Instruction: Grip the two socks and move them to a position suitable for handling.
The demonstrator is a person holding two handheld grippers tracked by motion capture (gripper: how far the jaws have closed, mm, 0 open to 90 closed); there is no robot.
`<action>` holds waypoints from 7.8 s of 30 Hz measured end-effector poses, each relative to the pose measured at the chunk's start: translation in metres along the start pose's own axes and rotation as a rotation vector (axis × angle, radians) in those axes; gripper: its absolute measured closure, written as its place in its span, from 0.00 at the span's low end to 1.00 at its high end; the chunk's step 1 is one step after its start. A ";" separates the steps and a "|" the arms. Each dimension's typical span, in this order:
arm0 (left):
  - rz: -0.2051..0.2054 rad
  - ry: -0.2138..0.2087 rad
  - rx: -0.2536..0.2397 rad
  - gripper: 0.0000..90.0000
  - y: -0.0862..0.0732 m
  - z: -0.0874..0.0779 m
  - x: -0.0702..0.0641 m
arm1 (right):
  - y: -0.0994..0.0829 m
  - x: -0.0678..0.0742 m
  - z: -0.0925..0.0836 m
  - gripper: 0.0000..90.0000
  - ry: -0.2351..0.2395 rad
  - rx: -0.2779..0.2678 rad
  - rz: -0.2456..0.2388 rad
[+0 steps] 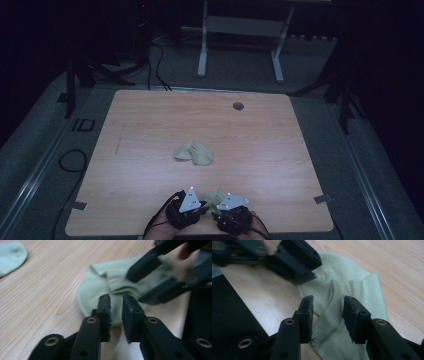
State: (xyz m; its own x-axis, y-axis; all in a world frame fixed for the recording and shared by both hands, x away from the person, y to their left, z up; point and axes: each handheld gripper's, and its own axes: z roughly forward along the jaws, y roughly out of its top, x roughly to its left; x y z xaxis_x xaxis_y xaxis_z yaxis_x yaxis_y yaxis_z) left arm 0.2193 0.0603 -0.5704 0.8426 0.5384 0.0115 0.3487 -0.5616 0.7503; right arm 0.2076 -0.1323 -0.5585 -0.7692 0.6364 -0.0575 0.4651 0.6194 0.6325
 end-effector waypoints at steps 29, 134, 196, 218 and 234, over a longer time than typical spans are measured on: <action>0.000 0.055 0.011 0.99 0.003 0.009 0.014 | -0.004 -0.061 -0.048 0.93 -0.075 -0.100 0.182; -0.185 0.089 -0.061 0.59 -0.048 -0.055 0.034 | 0.181 -0.088 0.098 0.50 -0.045 0.029 0.138; -0.212 0.084 -0.075 0.59 -0.049 -0.052 0.037 | 0.102 -0.124 0.036 0.91 -0.167 0.040 0.199; -0.233 0.098 -0.099 0.52 -0.030 -0.042 0.048 | 0.091 -0.114 0.069 0.46 -0.097 0.077 0.232; -0.117 0.114 -0.067 0.81 0.039 0.007 0.071 | 0.073 -0.106 0.037 0.70 -0.097 0.092 0.177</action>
State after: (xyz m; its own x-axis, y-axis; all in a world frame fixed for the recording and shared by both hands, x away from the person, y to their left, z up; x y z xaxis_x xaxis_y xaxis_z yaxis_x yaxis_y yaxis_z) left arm 0.2962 0.0722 -0.5449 0.7448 0.6672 -0.0062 0.4098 -0.4500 0.7934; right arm 0.3386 -0.1375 -0.5347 -0.6281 0.7776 -0.0286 0.6309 0.5304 0.5663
